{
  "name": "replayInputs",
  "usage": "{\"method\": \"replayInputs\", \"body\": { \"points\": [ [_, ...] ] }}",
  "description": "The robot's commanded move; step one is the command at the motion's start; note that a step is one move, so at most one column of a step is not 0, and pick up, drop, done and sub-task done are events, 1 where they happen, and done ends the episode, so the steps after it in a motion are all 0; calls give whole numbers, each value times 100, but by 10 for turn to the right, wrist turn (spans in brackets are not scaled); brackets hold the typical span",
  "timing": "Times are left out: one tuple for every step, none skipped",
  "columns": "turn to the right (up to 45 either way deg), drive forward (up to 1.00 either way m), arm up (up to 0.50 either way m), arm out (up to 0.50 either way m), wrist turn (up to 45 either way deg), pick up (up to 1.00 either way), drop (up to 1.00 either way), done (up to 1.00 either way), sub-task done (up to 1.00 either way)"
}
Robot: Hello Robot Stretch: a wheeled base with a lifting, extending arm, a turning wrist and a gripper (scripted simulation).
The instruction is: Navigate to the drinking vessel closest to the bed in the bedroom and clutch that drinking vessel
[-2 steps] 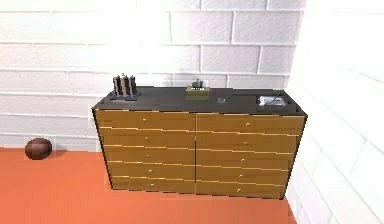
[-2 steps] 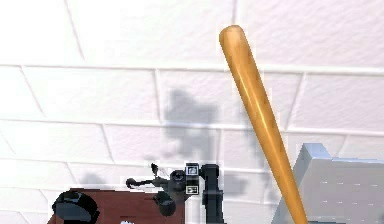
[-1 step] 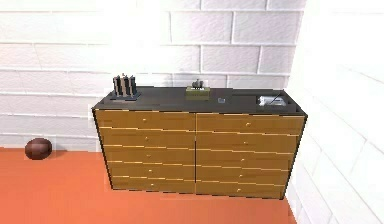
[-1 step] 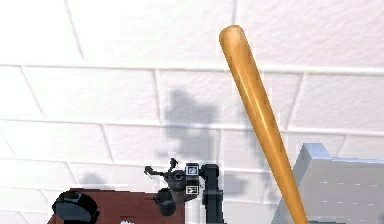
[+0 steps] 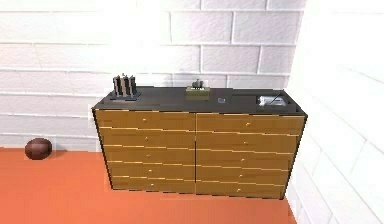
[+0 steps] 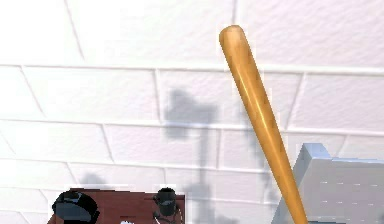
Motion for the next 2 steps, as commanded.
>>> {"method": "replayInputs", "body": {
  "points": [
    [0, 0, 0, 0, 0, 100, 0, 0, 0],
    [0, 0, 10, 0, 0, 0, 0, 0, 0]
  ]
}}
